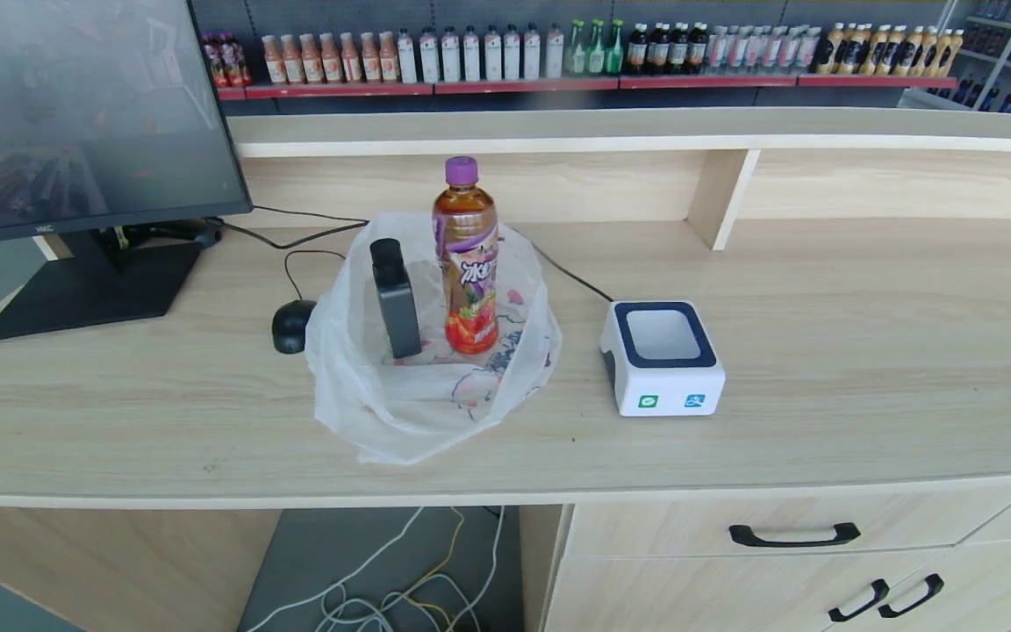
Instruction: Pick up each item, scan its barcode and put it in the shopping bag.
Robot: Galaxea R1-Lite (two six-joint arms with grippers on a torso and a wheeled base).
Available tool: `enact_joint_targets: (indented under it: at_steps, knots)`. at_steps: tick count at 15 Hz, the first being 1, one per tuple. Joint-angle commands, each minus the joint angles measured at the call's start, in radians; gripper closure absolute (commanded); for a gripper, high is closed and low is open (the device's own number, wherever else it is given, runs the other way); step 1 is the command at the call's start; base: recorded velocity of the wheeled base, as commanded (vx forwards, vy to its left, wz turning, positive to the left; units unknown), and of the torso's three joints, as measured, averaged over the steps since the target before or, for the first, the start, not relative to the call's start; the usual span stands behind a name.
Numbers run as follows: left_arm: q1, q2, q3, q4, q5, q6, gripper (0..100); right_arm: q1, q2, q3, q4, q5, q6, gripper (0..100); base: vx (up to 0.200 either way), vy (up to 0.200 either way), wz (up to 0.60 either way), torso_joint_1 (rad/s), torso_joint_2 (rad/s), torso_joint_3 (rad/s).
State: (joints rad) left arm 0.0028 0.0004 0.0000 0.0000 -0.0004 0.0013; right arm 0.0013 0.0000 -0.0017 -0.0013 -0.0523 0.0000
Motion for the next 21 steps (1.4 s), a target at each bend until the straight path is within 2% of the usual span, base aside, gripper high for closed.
enact_joint_targets:
  at_steps: [1, 11, 21]
  knots:
    - [0.0, 0.0, 0.0, 0.0, 0.0, 0.0, 0, 0.0, 0.0, 0.0, 0.0, 0.0, 0.0, 0, 0.0, -0.2, 0.0, 0.002, 0.0, 0.002]
    - [0.0, 0.0, 0.0, 0.0, 0.0, 0.002, 0, 0.0, 0.0, 0.0, 0.0, 0.0, 0.002, 0, 0.0, -0.2, 0.0, 0.002, 0.0, 0.002]
    - [0.0, 0.0, 0.0, 0.0, 0.0, 0.002, 0, 0.0, 0.0, 0.0, 0.0, 0.0, 0.002, 0, 0.0, 0.0, 0.0, 0.0, 0.0, 0.0]
